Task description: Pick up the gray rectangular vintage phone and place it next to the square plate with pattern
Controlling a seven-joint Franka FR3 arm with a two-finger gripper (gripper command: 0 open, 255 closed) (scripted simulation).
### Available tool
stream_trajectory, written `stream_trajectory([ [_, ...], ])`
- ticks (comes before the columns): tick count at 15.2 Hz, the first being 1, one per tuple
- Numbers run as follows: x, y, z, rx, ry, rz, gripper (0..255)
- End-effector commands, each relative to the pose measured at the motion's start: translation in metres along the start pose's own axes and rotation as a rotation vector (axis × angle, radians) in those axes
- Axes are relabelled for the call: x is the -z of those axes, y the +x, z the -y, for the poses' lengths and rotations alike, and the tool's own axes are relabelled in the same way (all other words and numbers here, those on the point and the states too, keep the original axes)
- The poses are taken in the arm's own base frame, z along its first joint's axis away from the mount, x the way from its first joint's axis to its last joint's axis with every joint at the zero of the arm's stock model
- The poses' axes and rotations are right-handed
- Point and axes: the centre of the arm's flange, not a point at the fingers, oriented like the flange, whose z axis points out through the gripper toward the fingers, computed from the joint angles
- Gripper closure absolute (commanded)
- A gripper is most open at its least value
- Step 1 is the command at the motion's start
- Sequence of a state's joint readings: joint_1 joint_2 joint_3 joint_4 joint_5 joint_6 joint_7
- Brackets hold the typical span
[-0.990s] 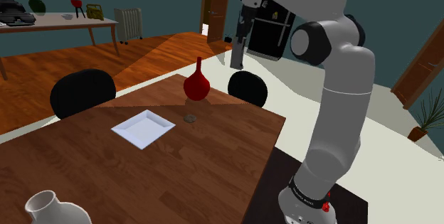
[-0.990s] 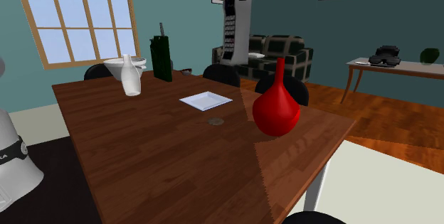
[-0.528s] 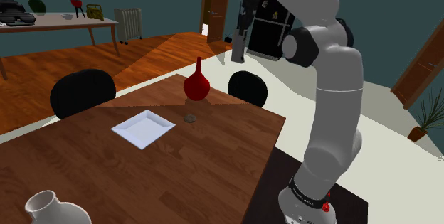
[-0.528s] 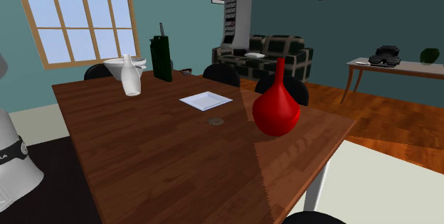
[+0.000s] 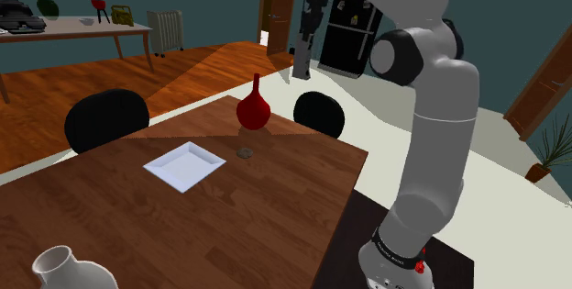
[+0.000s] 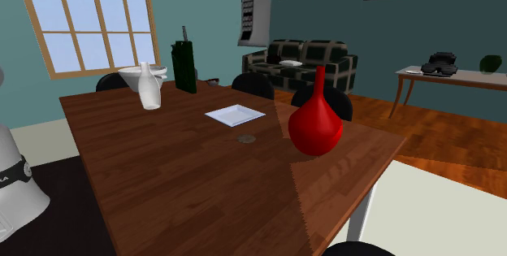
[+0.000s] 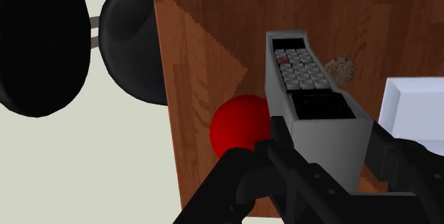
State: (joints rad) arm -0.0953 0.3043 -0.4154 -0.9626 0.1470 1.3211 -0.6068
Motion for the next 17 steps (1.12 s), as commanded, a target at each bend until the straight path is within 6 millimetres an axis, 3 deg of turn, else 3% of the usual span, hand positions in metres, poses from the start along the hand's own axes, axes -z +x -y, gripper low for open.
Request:
stream_trajectory([
  [1,-0.001,0.001,0.028,0.001,-0.001,0.0,255],
  [17,0.007,0.02,0.238,0.001,-0.001,0.0,255],
])
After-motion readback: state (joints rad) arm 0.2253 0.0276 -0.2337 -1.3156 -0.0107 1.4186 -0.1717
